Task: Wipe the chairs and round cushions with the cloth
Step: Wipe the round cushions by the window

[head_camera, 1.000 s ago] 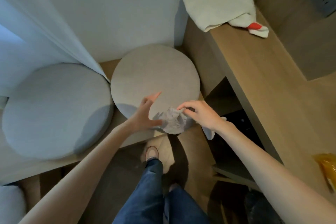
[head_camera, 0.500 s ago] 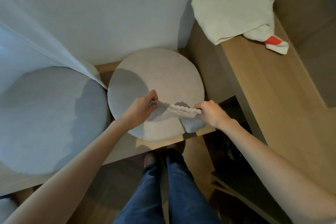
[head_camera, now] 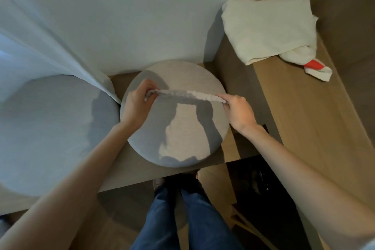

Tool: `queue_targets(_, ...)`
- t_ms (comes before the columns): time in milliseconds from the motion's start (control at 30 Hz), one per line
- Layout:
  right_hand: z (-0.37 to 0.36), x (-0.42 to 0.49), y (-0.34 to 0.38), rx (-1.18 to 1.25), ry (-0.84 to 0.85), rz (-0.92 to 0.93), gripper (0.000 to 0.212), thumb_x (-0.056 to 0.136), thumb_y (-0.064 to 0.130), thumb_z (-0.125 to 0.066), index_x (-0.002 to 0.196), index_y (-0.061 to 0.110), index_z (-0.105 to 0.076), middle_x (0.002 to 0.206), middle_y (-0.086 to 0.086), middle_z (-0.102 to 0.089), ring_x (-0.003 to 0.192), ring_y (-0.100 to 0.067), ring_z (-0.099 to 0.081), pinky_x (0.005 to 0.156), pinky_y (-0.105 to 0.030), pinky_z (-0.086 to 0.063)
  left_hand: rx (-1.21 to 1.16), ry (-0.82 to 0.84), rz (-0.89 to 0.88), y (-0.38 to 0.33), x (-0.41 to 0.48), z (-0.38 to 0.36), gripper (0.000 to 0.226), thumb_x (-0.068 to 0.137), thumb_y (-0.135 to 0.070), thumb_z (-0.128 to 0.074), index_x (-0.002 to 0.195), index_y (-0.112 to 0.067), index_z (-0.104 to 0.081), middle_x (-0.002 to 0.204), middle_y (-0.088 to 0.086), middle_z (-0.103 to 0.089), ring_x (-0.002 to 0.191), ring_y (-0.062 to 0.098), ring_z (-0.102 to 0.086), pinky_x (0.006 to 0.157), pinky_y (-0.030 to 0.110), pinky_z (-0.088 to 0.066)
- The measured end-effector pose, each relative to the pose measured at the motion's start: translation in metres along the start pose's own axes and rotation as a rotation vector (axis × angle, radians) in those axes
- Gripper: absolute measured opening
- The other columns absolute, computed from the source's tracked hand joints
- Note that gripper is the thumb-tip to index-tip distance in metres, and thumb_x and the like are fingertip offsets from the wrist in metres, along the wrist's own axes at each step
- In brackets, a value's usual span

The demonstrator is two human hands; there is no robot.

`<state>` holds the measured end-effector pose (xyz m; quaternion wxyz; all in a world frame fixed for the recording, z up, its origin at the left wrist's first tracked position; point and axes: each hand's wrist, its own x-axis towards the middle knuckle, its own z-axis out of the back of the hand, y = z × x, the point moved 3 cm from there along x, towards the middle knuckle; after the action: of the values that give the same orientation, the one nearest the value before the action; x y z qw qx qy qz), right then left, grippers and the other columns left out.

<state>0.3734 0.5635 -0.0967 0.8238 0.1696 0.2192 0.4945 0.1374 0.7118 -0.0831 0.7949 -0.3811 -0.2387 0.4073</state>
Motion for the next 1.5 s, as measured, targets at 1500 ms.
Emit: queue_targets(1500, -0.235, 0.022, -0.080, 0.620, -0.189, -0.808, 0.025, 0.093, 0.018, -0.061, 0.115, 0.010, -0.054, 0.094, 0.004, -0.064, 0.089, -0.018, -0.065, 0.069, -0.021, -0.050, -0.124, 0.169, 0.807, 0.257, -0.047, -0.153, 0.037, 0.093, -0.026, -0.061, 0.121, -0.004, -0.055, 0.102, 0.003, -0.057, 0.095, 0.021, -0.056, 0.072, 0.024, -0.042)
